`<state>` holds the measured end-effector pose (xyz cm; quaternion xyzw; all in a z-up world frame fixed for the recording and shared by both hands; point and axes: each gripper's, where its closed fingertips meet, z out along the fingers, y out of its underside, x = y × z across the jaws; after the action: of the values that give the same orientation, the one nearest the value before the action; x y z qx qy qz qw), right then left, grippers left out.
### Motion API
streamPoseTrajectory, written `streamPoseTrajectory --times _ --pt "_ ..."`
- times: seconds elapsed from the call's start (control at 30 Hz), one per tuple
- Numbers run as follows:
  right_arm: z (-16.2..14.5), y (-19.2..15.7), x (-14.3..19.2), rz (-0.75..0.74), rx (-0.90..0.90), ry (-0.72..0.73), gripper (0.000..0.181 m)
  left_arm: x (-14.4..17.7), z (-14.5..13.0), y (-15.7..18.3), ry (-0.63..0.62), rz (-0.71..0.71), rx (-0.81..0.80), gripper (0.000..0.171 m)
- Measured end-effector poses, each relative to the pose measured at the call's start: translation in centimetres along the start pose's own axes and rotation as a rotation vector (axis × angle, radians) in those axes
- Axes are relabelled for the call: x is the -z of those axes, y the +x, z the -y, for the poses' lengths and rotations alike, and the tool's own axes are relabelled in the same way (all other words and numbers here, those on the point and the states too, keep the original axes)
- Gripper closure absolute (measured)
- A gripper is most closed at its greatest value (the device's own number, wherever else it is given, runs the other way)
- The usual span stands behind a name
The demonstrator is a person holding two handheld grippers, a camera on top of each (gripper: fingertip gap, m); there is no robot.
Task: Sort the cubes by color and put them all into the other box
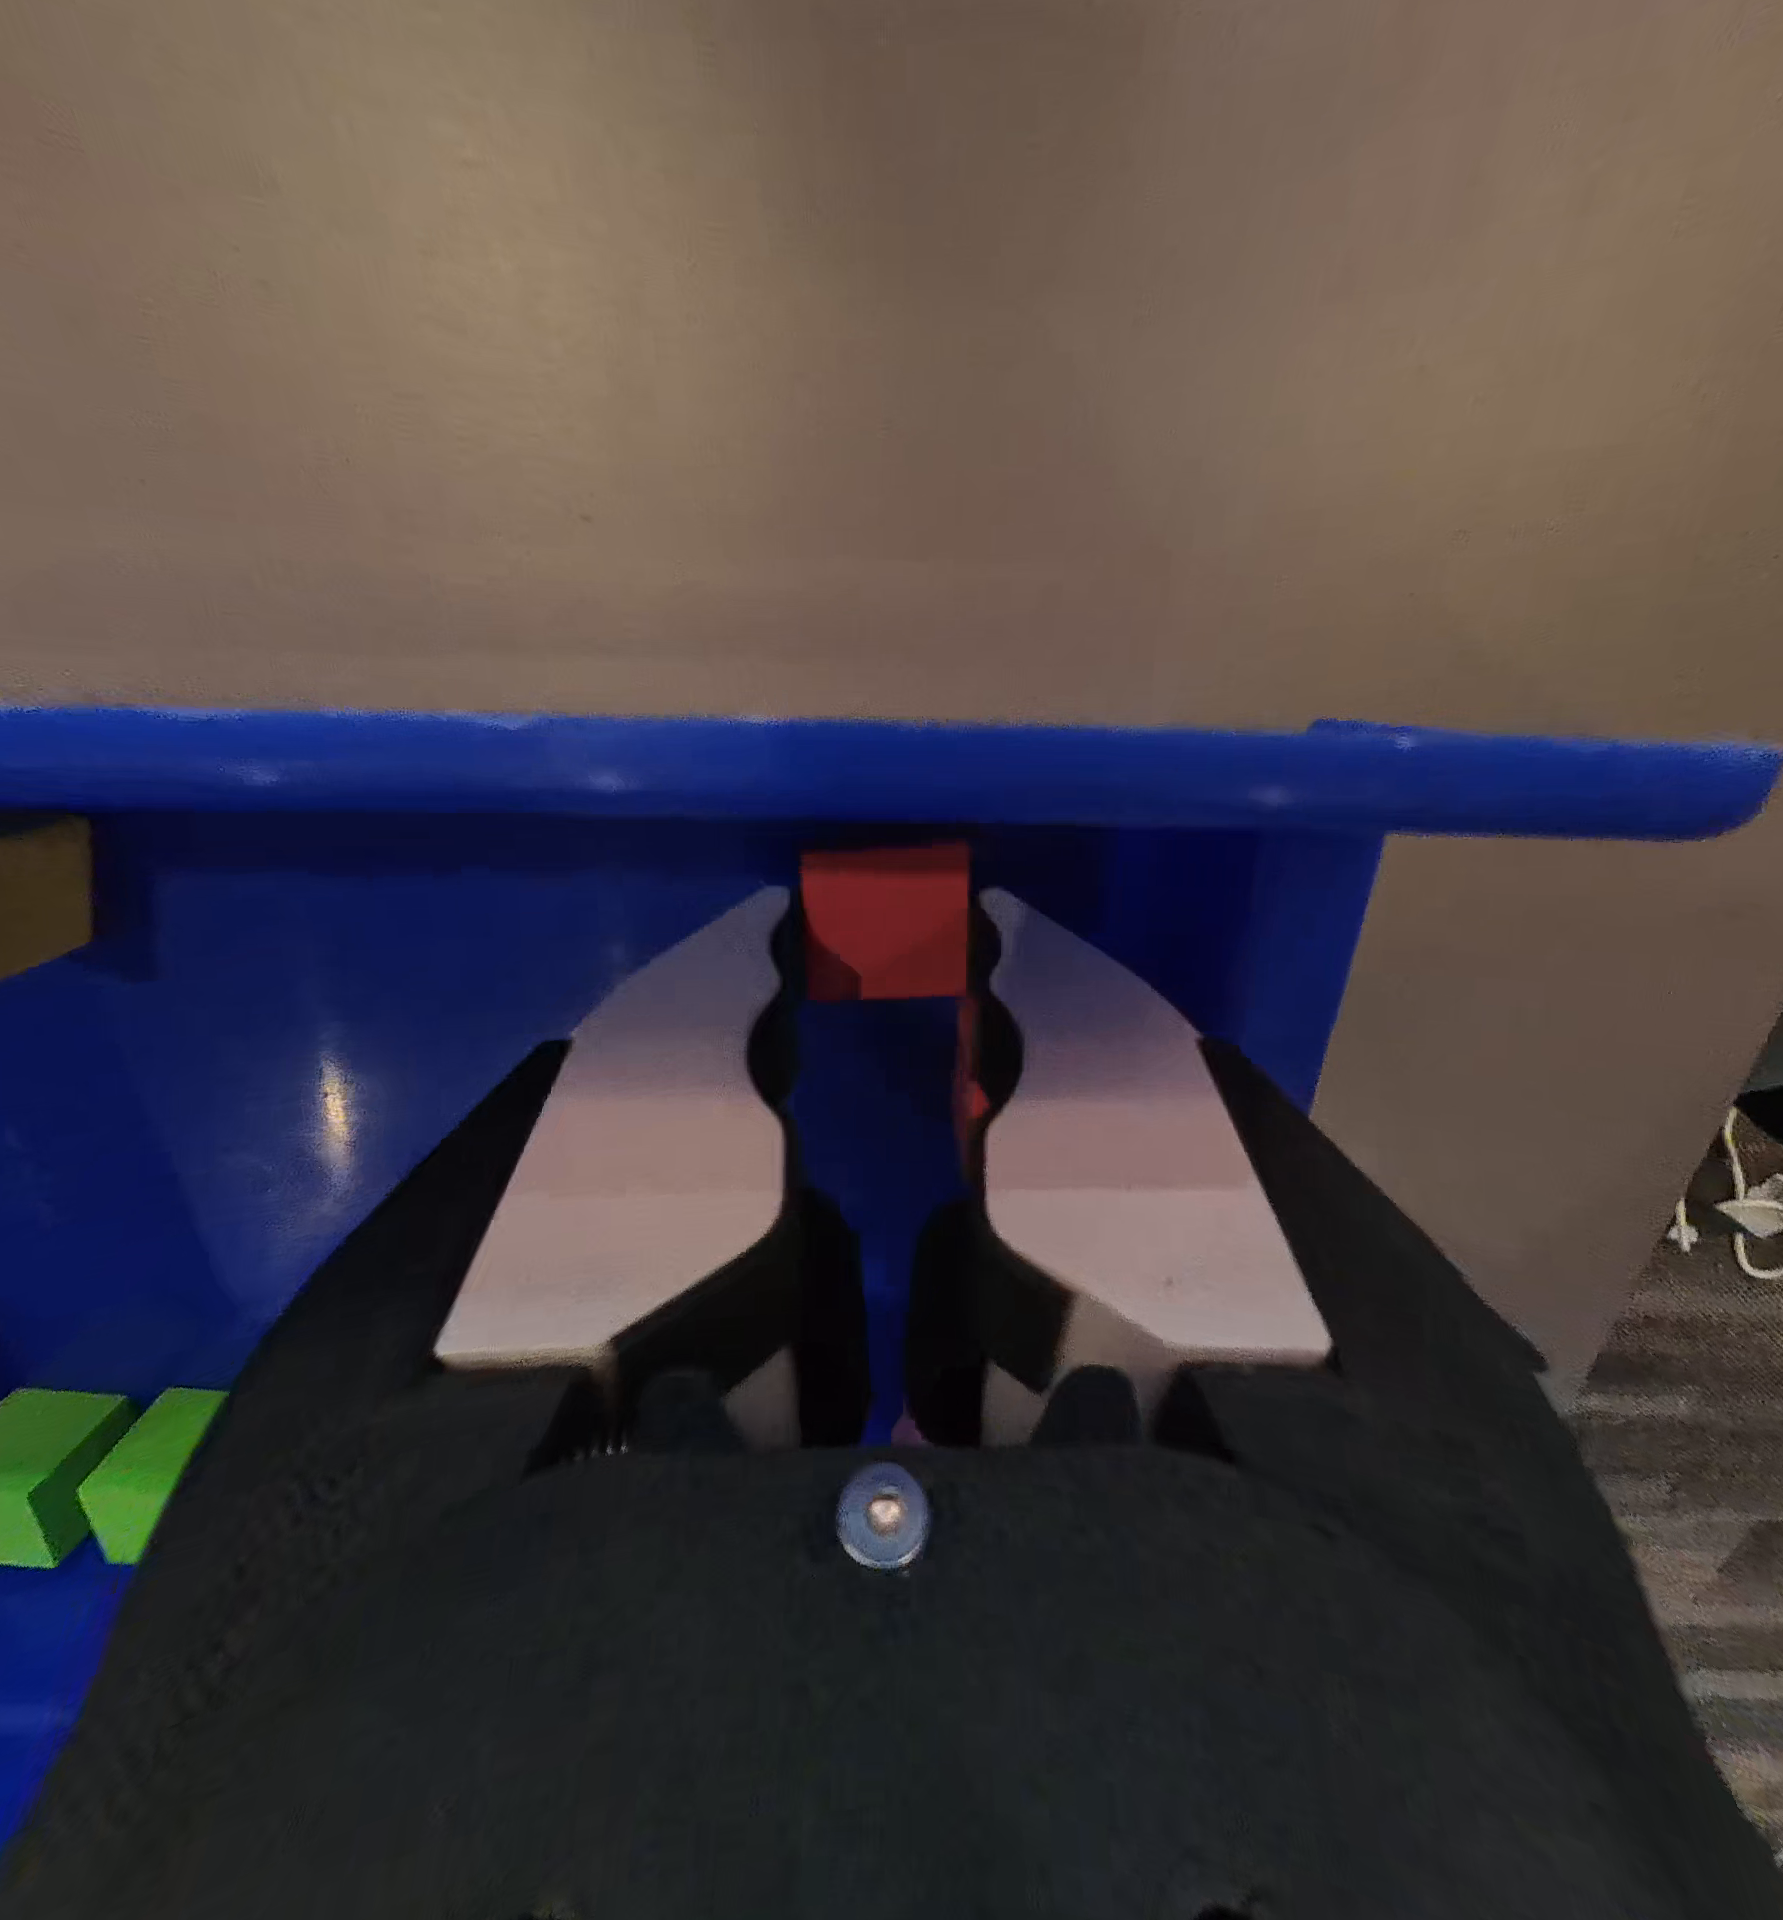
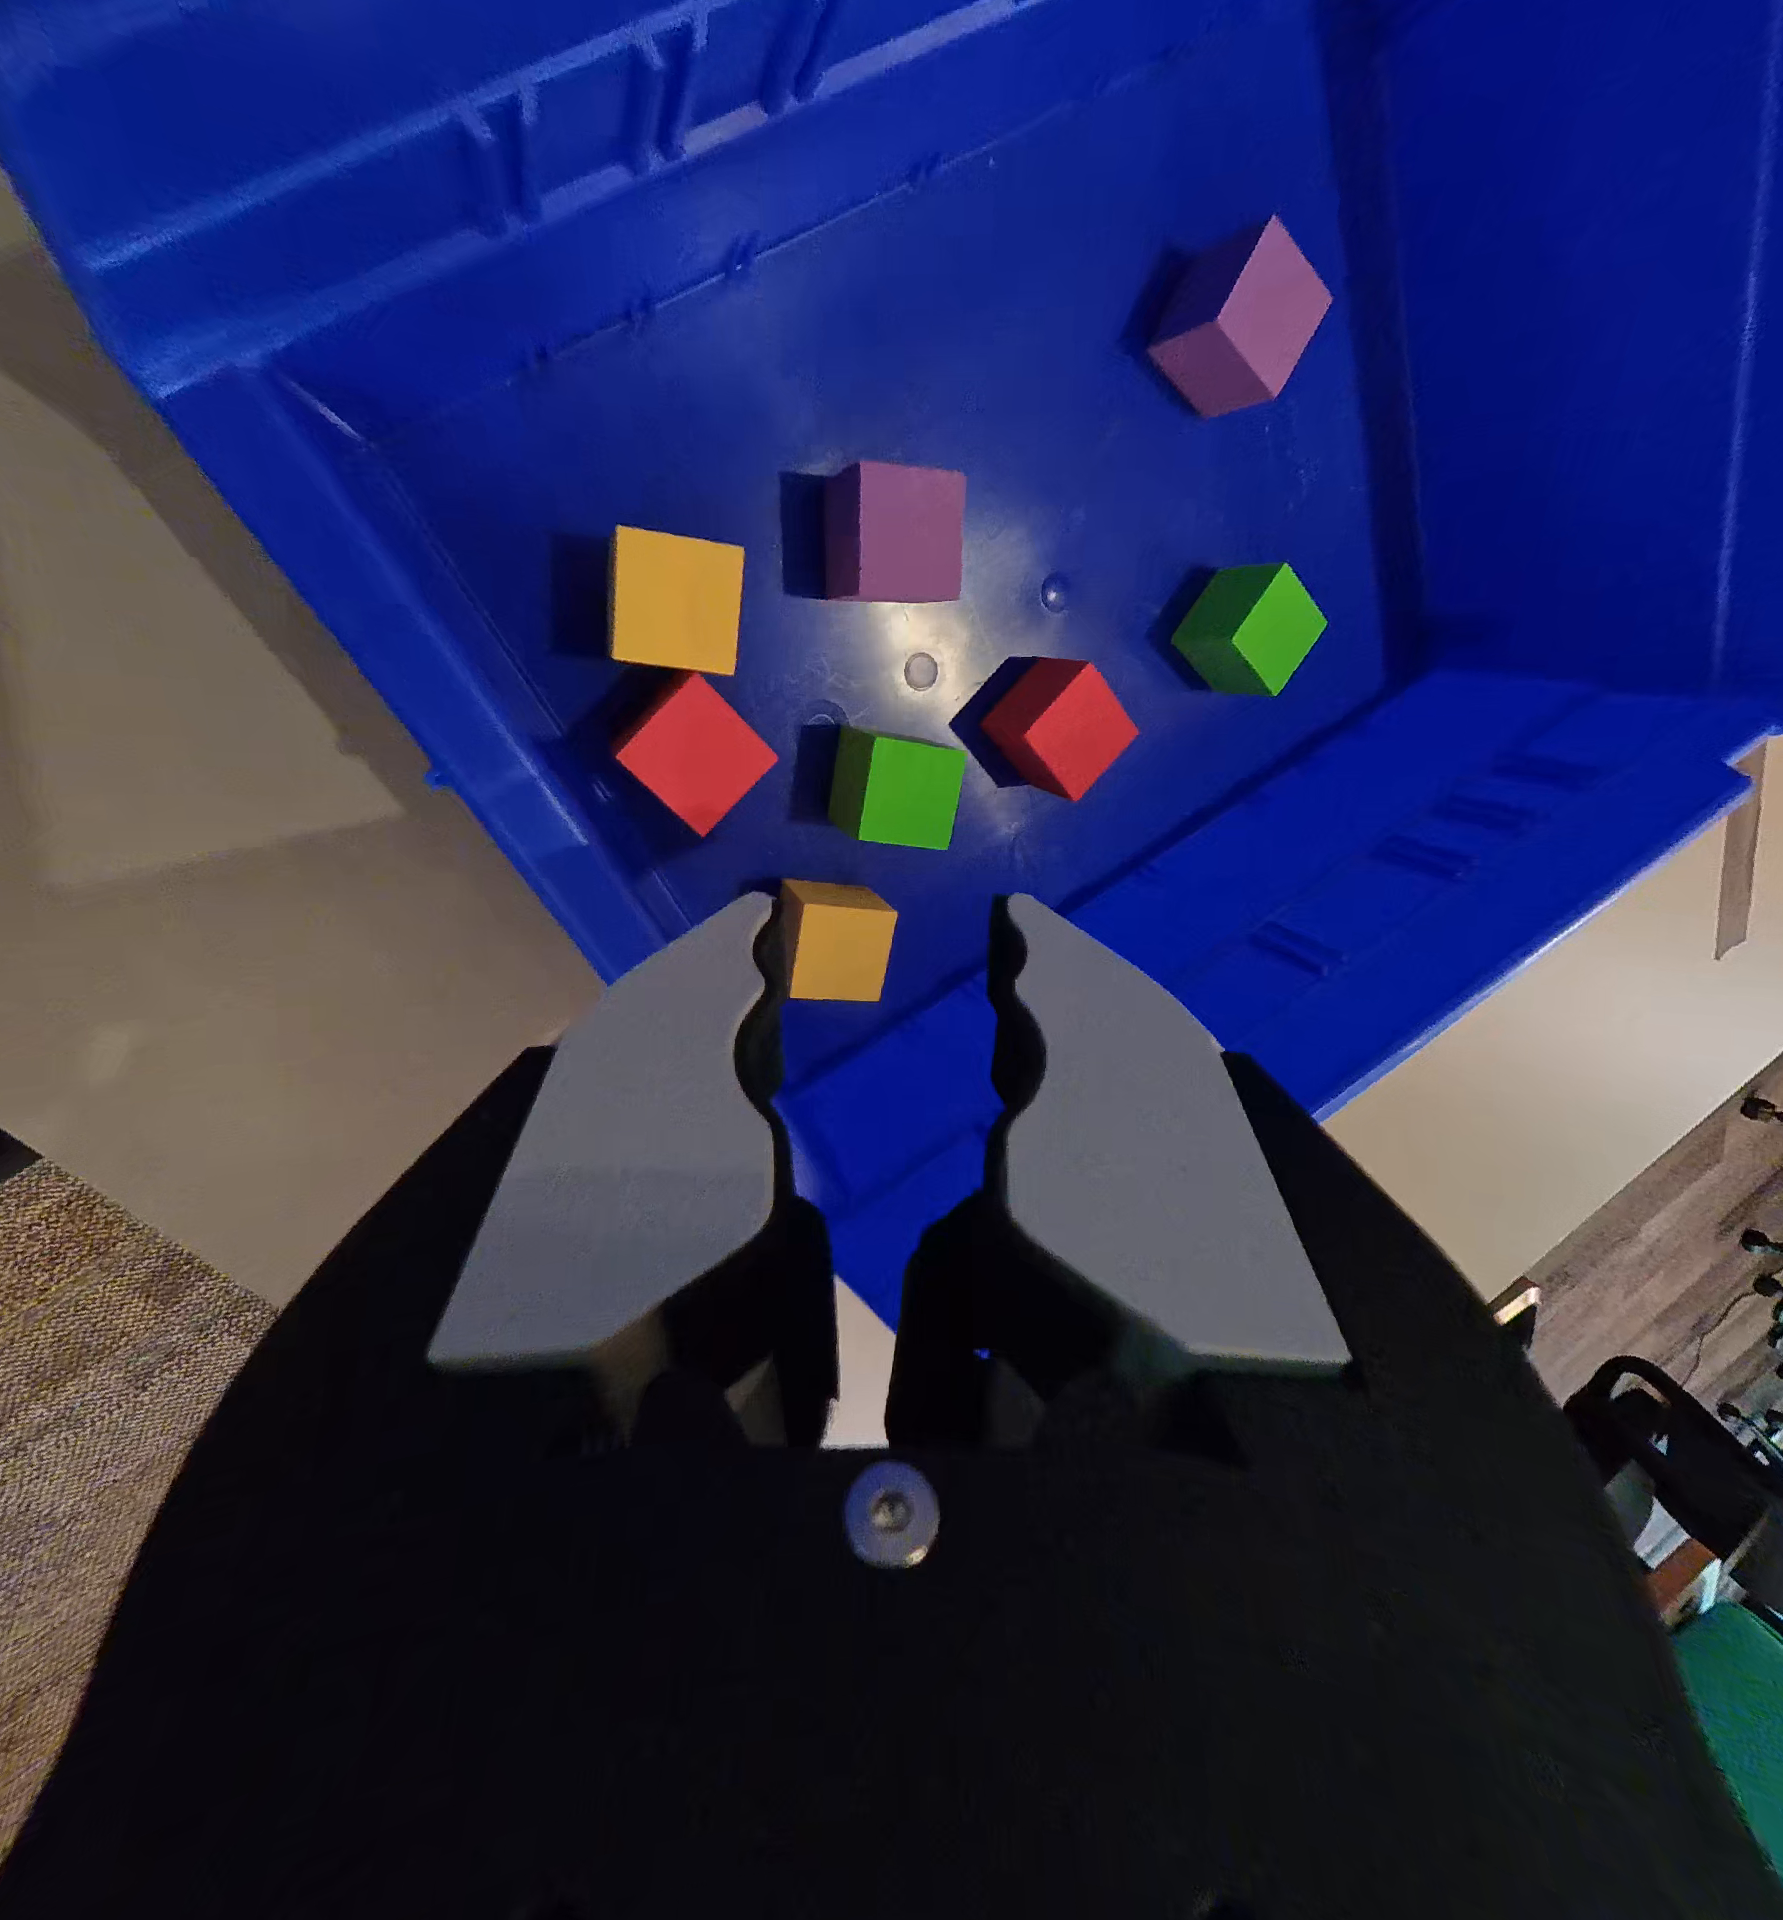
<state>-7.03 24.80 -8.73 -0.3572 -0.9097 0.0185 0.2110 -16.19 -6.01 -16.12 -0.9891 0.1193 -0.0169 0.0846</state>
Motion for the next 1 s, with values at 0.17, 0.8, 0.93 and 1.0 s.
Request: streamPoseTrajectory --times 0.17,0.8,0.93,1.0 --pt "-0.1 0.1 0.2 -0.013 -0.010 0.026 0.145 1.2 0.7 -0.8 0.087 0.012 0.107 0.141" --pt "22.1 -11.6 14.1 -0.170 0.290 1.078 0.139 20.6 9.9 8.3 1.282 -0.932 0.479 0.142" --pt "23.7 -11.9 16.5 -0.212 0.258 1.180 0.146 21.1 10.2 9.2 1.329 -0.957 0.475 0.143" --pt "24.3 -12.3 16.6 -0.180 0.256 1.176 0.148 21.2 10.3 9.4 1.348 -0.976 0.474 0.143"
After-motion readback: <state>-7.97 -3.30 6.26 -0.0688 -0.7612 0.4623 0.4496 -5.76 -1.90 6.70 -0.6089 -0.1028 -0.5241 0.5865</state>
